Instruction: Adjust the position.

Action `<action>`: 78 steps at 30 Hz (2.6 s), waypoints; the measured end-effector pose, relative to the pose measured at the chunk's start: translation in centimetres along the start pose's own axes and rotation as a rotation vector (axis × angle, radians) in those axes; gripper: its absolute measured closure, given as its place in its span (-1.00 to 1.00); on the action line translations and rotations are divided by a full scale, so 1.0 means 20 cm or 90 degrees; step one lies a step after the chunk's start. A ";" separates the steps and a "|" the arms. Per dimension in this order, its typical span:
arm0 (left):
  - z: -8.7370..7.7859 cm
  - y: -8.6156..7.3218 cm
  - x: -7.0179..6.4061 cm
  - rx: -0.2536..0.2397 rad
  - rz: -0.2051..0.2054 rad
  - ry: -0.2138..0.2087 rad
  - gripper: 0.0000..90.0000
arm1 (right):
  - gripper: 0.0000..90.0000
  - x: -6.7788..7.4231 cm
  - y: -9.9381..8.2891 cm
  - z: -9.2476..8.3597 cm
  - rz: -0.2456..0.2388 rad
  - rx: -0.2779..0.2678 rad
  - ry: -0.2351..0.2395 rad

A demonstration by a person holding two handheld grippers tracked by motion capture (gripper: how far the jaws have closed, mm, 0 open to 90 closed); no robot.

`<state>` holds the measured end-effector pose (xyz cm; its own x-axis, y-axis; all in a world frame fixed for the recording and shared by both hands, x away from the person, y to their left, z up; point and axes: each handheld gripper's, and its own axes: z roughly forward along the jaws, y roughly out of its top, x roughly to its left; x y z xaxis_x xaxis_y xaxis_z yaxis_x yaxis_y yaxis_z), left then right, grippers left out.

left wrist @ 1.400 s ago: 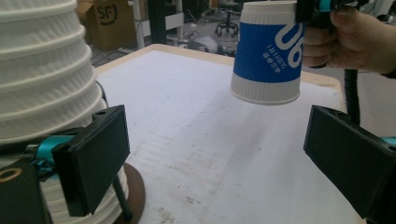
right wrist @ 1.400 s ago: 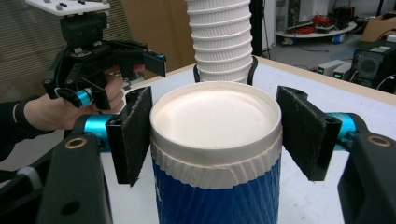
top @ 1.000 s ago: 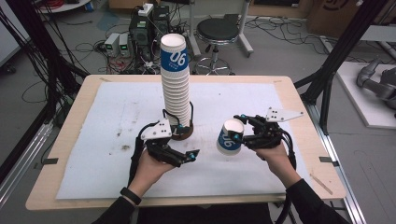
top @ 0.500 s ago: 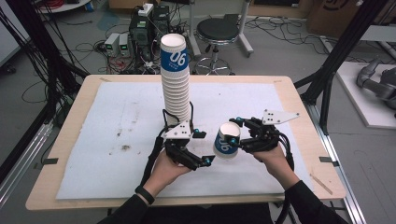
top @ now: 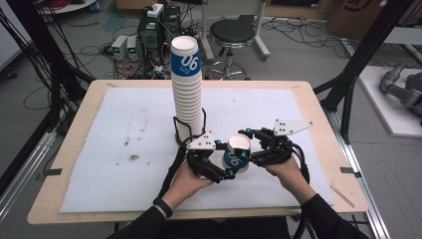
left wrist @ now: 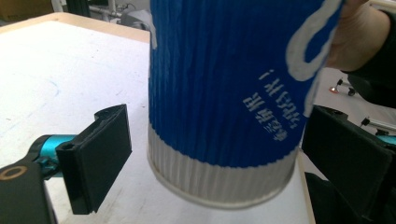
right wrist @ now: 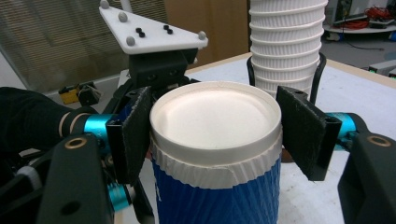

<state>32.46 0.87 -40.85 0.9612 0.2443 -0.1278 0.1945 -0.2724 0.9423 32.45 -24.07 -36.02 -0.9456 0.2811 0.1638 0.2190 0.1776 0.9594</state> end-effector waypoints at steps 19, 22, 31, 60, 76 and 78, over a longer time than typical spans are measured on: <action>0.03 0.00 0.01 -0.012 0.008 -0.033 -0.58 | -0.31 0.00 0.00 0.00 0.008 -0.005 0.013; 0.02 0.00 0.01 -0.010 0.010 -0.032 -0.57 | -0.31 0.00 0.00 0.00 0.004 -0.006 0.013; 0.01 0.02 0.01 0.007 0.022 -0.032 -0.54 | -0.31 0.00 0.00 -0.01 0.012 -0.008 0.016; -0.02 0.13 -0.01 0.197 0.101 0.006 -0.50 | -0.53 -0.02 0.02 0.01 -0.004 0.152 0.000; -0.09 0.13 0.01 0.082 0.067 0.009 -0.77 | -0.34 -0.04 0.04 -0.05 0.009 0.092 0.026; -0.10 0.13 0.01 0.063 0.062 0.016 -0.80 | -0.34 -0.05 0.05 -0.07 0.015 0.072 0.026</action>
<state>32.83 2.04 -37.89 0.9714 0.2358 -0.0288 0.1209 -0.3864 0.9144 33.27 -25.49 -34.99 -0.9484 0.2483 0.1970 0.2646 0.2780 0.9234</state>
